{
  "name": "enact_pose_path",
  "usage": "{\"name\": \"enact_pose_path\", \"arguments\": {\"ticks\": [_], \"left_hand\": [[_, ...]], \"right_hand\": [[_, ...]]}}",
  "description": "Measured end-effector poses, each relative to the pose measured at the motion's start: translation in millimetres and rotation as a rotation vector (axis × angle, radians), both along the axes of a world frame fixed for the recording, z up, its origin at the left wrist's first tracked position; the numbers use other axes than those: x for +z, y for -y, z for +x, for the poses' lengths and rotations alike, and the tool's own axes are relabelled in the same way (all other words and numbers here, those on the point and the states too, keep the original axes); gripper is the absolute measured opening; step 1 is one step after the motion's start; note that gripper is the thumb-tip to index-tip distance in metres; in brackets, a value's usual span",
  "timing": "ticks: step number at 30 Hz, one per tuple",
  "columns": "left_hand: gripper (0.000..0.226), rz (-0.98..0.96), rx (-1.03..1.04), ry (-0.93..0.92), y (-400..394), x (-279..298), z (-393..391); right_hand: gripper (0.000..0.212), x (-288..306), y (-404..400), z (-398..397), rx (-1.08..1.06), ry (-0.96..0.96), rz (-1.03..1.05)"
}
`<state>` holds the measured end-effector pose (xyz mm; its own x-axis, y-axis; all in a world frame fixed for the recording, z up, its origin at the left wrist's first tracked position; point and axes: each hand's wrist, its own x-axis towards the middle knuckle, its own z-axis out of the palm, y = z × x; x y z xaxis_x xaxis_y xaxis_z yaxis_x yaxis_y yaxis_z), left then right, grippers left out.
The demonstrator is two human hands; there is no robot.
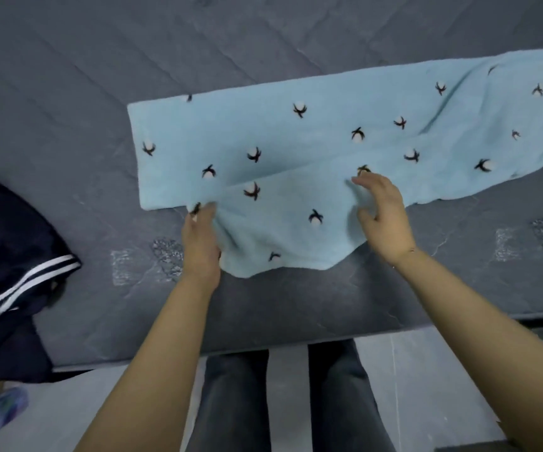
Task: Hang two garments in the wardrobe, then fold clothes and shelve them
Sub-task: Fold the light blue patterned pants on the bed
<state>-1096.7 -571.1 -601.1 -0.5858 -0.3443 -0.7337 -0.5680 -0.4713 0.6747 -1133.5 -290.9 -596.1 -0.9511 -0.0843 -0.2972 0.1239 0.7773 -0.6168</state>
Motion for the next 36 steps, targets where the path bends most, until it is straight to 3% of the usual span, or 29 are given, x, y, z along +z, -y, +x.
{"name": "enact_pose_path", "arguments": {"ticks": [3,6,10,13,16,19,23,26,28,30,33,36], "left_hand": [[0.021,-0.312,-0.087,-0.087,40,6,-39],[0.014,-0.483,-0.23,-0.113,72,-2,-69],[0.034,-0.485,-0.35,-0.02,97,-25,-88],[0.049,-0.363,-0.456,0.101,103,-40,-74],[0.033,-0.3,-0.5,0.049,101,-37,-48],[0.027,-0.471,-0.599,-0.065,101,-34,-32],[0.011,-0.46,-0.465,-0.201,106,-15,-49],[0.018,-0.563,-0.427,-0.256,121,-9,-85],[0.016,-0.613,-0.411,-0.225,136,-16,-109],[0.024,-0.668,-0.411,-0.174,148,-30,-125],[0.033,-0.725,-0.479,-0.063,158,-55,-130],[0.038,-0.698,-0.503,-0.004,160,-71,-121]], "right_hand": [[0.057,3,17,-34,0.161,-0.003,0.155],[0.054,0,40,-71,0.222,0.008,0.23],[0.05,-15,75,-119,0.288,-0.007,0.289],[0.047,-33,94,-142,0.383,0.012,0.335],[0.043,-49,102,-153,0.427,0.025,0.384],[0.029,-55,105,-157,0.405,-0.025,0.407],[0.015,-43,105,-164,0.244,-0.184,0.231],[0.017,-30,113,-180,0.02,-0.21,0.068],[0.019,-30,125,-199,-0.026,-0.171,0.066],[0.024,-38,139,-215,0.004,-0.127,0.137],[0.045,-62,156,-215,0.13,-0.032,0.416],[0.056,-77,169,-189,0.099,-0.072,0.453]]}}
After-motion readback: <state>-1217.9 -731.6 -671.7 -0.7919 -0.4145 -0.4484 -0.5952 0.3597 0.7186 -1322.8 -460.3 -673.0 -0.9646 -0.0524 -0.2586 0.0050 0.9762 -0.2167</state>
